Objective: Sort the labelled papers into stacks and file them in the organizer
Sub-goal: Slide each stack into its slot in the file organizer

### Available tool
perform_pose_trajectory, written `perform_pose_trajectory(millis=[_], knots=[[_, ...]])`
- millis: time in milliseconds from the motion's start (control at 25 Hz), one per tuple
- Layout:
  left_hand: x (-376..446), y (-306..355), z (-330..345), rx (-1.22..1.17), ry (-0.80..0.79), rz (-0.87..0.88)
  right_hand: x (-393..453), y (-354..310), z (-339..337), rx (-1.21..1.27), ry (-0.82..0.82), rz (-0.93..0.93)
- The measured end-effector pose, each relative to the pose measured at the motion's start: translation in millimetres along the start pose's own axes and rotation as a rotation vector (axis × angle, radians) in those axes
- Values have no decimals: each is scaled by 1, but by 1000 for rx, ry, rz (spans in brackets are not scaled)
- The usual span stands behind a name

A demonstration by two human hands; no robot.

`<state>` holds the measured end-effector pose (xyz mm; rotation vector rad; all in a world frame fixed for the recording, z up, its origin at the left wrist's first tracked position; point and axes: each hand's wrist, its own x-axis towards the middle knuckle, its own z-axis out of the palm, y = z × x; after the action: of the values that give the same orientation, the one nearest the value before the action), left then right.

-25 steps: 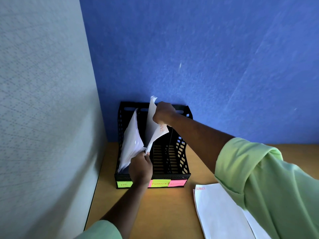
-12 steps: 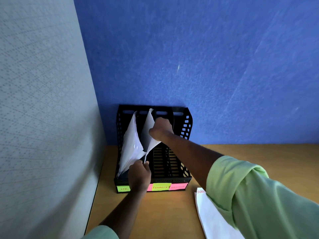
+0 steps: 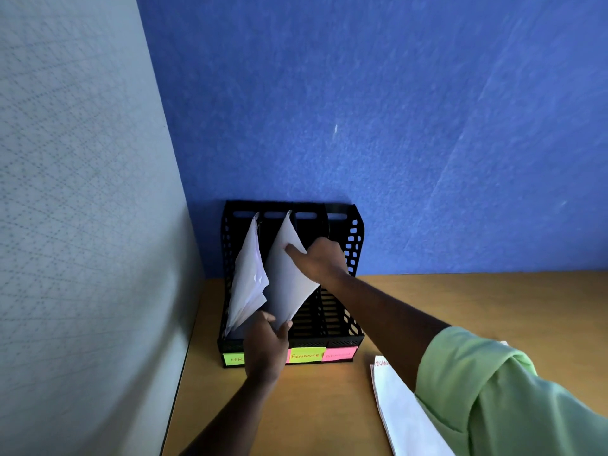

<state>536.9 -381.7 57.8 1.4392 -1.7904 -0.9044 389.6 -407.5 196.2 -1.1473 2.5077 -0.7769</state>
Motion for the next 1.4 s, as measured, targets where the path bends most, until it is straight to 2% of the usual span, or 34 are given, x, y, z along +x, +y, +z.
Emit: perform_pose_trajectory(millis=[120,360,560,800,960,1120,1240,1400], knots=[[-7,-4,-2,-9,-5,-9,-11,24,0,84,55,51],[-25,-6,4,19,-32,10,-48,77,3,507,71,201],[-49,-9,16,84,-97,-11,-85,148,10,625,51,388],[-103,-12,50,158,-287,-2,-131,251,6,425,-10,581],[-132,-6,84,148,-523,-130,-152,318,-6,-20,-41,492],[-167,-10,126,150,-728,-305,-159,375,-21,-82,-54,438],[-182,-8,152,90,-675,-439,-156,397,-21,-155,-115,382],[-187,14,174,49,-603,-523,-160,415,-16,-178,-213,317]])
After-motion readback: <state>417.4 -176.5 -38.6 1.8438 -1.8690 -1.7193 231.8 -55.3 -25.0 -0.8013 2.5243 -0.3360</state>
